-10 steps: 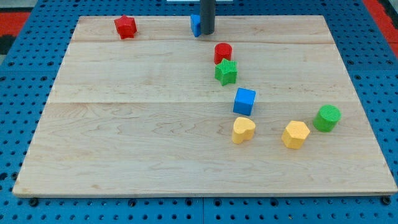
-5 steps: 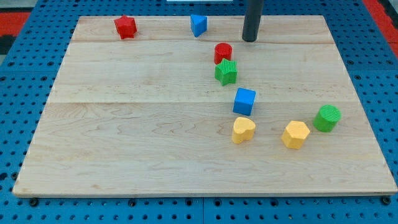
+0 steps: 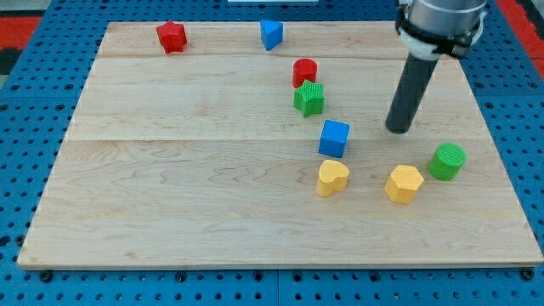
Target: Place the cube to the top right side
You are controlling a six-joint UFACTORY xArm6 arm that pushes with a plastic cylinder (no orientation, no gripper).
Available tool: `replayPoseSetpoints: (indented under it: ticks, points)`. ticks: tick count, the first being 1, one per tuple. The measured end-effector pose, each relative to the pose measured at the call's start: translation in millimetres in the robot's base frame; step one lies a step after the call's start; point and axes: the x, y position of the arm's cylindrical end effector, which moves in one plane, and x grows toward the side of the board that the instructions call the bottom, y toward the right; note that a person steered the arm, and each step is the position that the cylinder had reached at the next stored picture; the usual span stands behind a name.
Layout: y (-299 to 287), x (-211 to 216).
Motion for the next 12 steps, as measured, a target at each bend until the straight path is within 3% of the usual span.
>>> replayPoseSetpoints:
  ticks: [2,4,5,7,10,11,12]
  points:
    - [-82.7,22.0]
    - [-111.5,48.6]
    - [-169.4,50.0]
    - [-196.1,23.5]
    - [-82.5,7.1]
    - [-36.0,19.8]
    - [-23.4,4.3]
